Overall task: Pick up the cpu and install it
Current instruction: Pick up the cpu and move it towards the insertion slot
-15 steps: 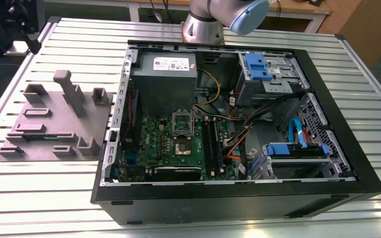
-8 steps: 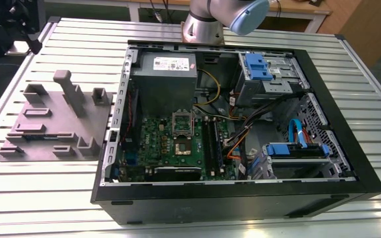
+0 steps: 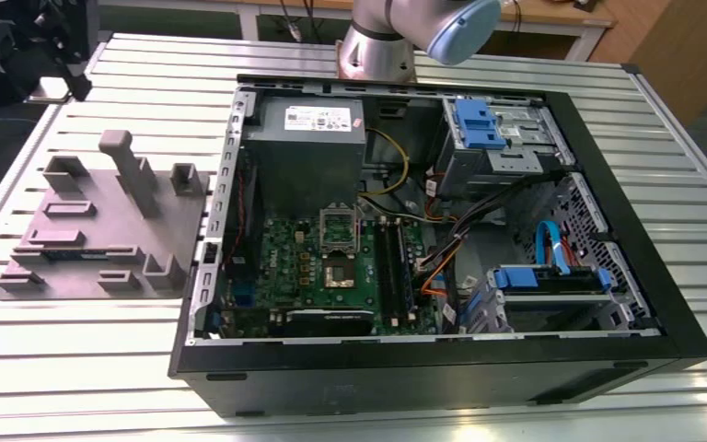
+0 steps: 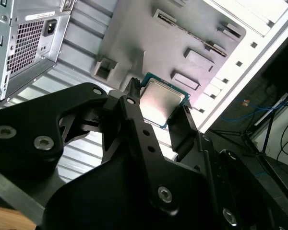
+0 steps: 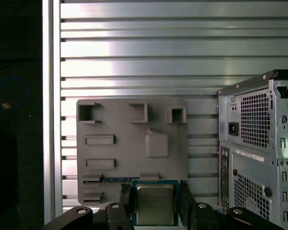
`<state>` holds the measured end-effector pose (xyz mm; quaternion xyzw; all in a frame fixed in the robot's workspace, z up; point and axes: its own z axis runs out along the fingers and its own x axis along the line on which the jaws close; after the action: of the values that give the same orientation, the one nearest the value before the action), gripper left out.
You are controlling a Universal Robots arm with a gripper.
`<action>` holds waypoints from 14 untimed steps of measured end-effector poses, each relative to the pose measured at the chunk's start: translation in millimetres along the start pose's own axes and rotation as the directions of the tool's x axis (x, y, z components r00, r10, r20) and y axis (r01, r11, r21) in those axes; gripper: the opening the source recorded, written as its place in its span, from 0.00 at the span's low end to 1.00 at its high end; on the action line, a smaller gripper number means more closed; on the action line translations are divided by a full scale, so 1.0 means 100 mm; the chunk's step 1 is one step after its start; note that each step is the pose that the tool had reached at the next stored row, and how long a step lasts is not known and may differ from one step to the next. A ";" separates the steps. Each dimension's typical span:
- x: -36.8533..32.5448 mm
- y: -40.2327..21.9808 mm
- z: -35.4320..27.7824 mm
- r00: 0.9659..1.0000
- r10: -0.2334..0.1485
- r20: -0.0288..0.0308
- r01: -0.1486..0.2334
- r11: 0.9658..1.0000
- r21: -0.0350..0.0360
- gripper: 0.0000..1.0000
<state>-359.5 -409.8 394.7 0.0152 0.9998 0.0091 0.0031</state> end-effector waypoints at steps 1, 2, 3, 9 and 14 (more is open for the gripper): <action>-0.014 0.000 0.001 1.000 0.000 0.000 0.000 1.000 0.000 0.48; -0.030 0.001 0.001 1.000 0.000 0.000 0.000 1.000 0.000 0.48; -0.045 0.001 0.001 1.000 0.000 0.000 0.000 1.000 0.000 0.48; -0.131 0.004 0.004 1.000 0.000 0.000 0.000 1.000 0.000 0.48; -0.139 -0.040 0.004 1.000 0.001 0.000 -0.001 1.000 0.003 0.48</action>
<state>-345.8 -414.2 394.3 0.0156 0.9998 0.0077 0.0031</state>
